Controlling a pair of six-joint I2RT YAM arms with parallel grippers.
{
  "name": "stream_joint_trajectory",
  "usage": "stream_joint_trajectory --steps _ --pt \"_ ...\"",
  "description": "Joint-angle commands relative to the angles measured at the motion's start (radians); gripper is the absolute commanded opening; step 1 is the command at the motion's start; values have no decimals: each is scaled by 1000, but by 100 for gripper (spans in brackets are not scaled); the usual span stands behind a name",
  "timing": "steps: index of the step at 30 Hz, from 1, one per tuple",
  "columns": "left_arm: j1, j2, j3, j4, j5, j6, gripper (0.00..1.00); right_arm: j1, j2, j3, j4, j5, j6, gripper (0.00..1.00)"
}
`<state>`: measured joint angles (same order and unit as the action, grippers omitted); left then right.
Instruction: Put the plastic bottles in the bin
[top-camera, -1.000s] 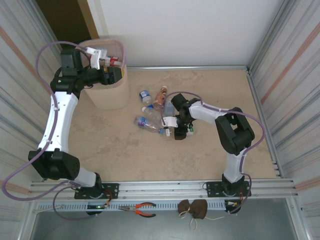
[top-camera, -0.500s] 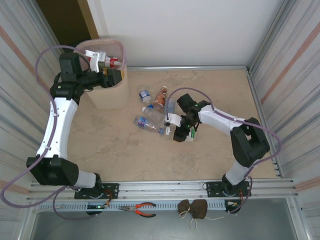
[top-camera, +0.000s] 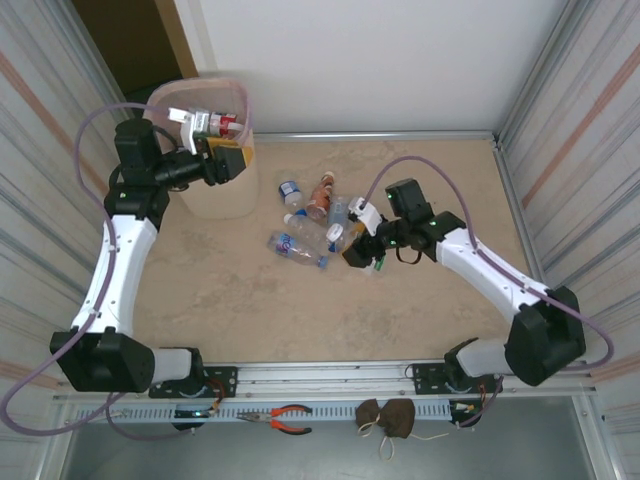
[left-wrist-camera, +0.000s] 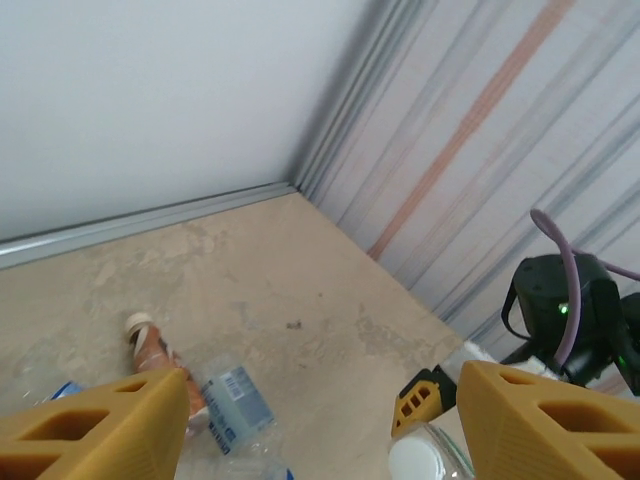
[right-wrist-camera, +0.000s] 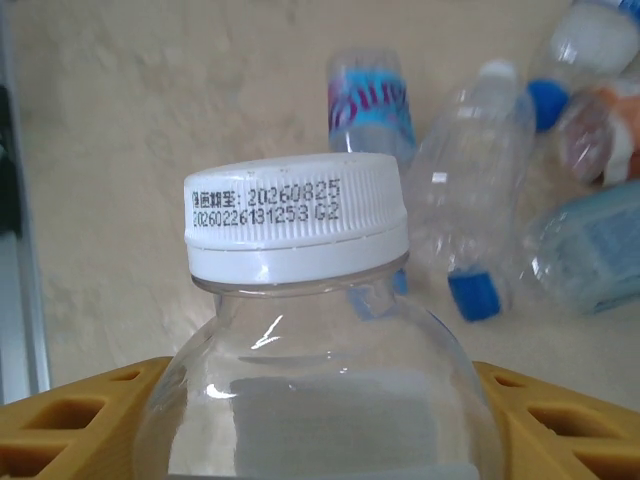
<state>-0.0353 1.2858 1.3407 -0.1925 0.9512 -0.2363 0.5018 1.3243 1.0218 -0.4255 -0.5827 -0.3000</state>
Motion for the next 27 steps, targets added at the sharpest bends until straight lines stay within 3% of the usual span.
stream_joint_trajectory --steps 1,11,27 --pt "-21 -44 -42 202 116 -38 71 -9 -90 -13 132 -85 139 55" --pt "-217 -115 -128 340 157 173 77 -14 -266 2 387 -134 348 54" --pt "-465 -97 -239 621 94 208 90 26 -386 48 687 -152 510 53"
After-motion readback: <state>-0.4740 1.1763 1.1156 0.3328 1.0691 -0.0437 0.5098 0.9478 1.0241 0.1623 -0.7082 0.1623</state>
